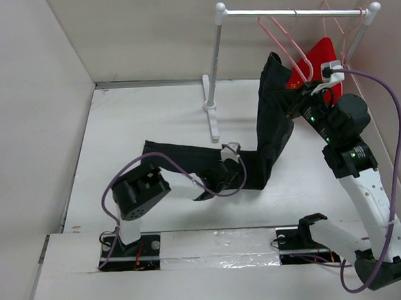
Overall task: Place the trousers on the hanger
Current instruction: Fold the trousers at the center of the board.
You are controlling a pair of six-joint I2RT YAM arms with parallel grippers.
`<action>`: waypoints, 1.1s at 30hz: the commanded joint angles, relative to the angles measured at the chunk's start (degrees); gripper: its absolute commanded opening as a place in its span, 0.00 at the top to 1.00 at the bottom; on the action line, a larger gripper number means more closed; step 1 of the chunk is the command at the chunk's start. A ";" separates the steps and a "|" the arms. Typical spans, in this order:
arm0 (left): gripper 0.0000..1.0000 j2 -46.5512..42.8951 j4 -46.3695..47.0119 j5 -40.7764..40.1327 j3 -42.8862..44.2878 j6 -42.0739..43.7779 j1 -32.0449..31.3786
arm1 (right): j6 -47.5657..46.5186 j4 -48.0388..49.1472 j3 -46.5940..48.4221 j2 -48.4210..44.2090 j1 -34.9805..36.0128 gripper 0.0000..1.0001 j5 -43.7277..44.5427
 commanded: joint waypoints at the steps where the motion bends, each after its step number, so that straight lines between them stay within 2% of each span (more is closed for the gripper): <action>1: 0.83 -7.67 2.08 0.59 -5.78 -1.20 3.49 | -1.02 6.48 5.45 -0.17 -0.28 1.00 -2.64; 4: 0.88 -8.20 1.47 1.65 -6.75 -1.82 4.02 | -0.15 7.36 5.54 0.80 0.24 1.00 -3.96; 8: 1.00 -15.47 0.15 -4.14 -12.01 -2.96 4.10 | -0.40 7.89 7.38 3.17 4.09 1.00 -3.97; 13: 1.00 -38.14 -8.80 -14.76 -16.24 0.63 7.26 | -2.86 8.24 12.11 8.52 13.15 1.00 1.83; 18: 1.00 -60.35 -19.61 -17.42 -17.91 0.99 12.97 | -3.48 11.39 15.29 17.75 21.41 1.00 5.09; 20: 1.00 -65.92 -24.43 -20.31 -18.26 1.08 14.03 | -3.83 11.76 17.13 21.17 24.05 1.00 5.18; 21: 1.00 -70.82 -25.94 -21.19 -18.35 0.99 14.04 | -4.10 11.93 17.49 24.84 25.54 1.00 6.05; 23: 0.99 -74.80 -30.32 -23.57 -17.83 0.73 15.70 | -4.80 12.98 18.02 28.81 30.03 1.00 7.28; 24: 0.99 -78.04 -32.70 -24.36 -17.48 -0.40 15.71 | -4.98 13.16 18.63 33.62 31.52 1.00 7.20; 27: 0.96 -83.59 -37.11 -27.09 -16.86 -2.43 15.71 | -5.85 12.20 21.69 41.90 37.23 1.00 7.28; 31: 0.93 -87.56 -41.41 -30.86 -16.16 -4.54 15.71 | -6.21 10.26 27.05 57.71 43.48 1.00 5.35; 32: 0.93 -88.18 -42.99 -31.91 -16.07 -5.24 15.71 | -6.38 8.00 28.03 59.58 44.62 0.98 5.44; 33: 0.92 -89.23 -43.35 -32.36 -16.16 -5.60 15.71 | -6.38 7.37 28.82 61.34 46.46 0.91 6.57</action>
